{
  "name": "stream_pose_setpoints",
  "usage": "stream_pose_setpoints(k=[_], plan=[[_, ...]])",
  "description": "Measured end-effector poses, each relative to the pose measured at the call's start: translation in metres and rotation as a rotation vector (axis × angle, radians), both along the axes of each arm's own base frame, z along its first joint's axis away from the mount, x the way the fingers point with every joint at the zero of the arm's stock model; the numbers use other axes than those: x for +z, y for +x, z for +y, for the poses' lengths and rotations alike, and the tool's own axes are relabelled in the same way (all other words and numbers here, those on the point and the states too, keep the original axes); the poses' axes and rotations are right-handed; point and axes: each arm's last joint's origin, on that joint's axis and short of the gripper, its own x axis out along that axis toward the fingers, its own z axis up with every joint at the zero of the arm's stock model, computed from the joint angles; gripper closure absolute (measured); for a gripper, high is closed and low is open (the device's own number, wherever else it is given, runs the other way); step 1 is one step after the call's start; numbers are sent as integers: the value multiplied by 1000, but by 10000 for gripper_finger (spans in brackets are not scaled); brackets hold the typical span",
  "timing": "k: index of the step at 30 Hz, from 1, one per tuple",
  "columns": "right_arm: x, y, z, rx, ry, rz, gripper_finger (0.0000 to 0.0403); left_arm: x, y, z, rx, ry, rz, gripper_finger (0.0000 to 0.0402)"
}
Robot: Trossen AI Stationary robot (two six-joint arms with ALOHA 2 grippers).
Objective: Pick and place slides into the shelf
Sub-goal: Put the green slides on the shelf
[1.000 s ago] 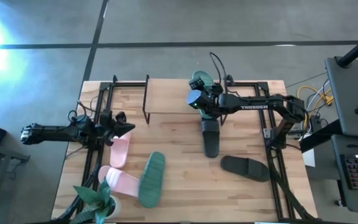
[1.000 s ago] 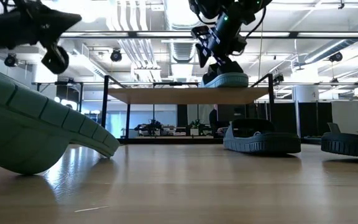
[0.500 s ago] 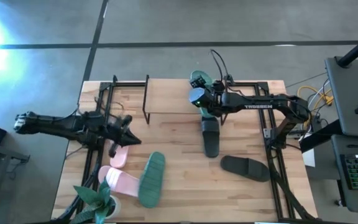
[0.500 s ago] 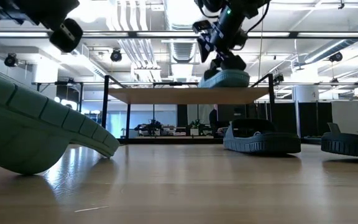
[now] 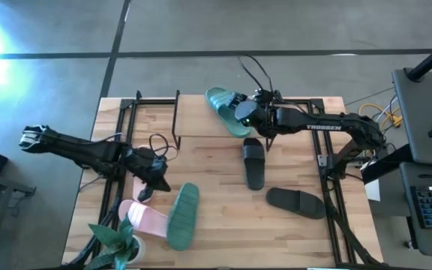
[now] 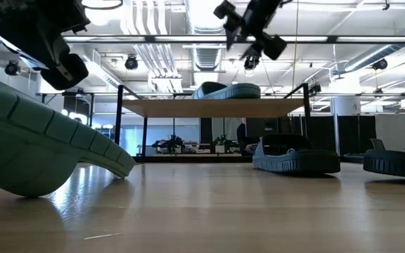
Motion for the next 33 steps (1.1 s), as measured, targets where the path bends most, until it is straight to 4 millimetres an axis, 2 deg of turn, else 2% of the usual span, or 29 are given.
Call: stream_pose_setpoints(k=[3,6,11,15,20,27,30,33], plan=[[-14,-1,-5,-8,59,56,220,4,2,0,26,-24,-9,402],[-17,2,3,23,64,80,220,2,-2,-1,43,-45,18,402],[-1,7,22,129,-54,213,220,-14,-17,-6,8,70,175,402],[15,10,34,235,-119,295,220,-24,-15,-16,-89,118,177,402],[29,13,51,316,-164,320,220,-45,2,-33,-184,118,112,402],[38,14,68,388,-205,346,220,-73,26,-50,-226,132,151,402],[37,14,74,404,-205,351,220,-69,40,-55,-223,110,68,402],[37,13,81,421,-204,352,220,-54,53,-61,-234,91,-78,402]])
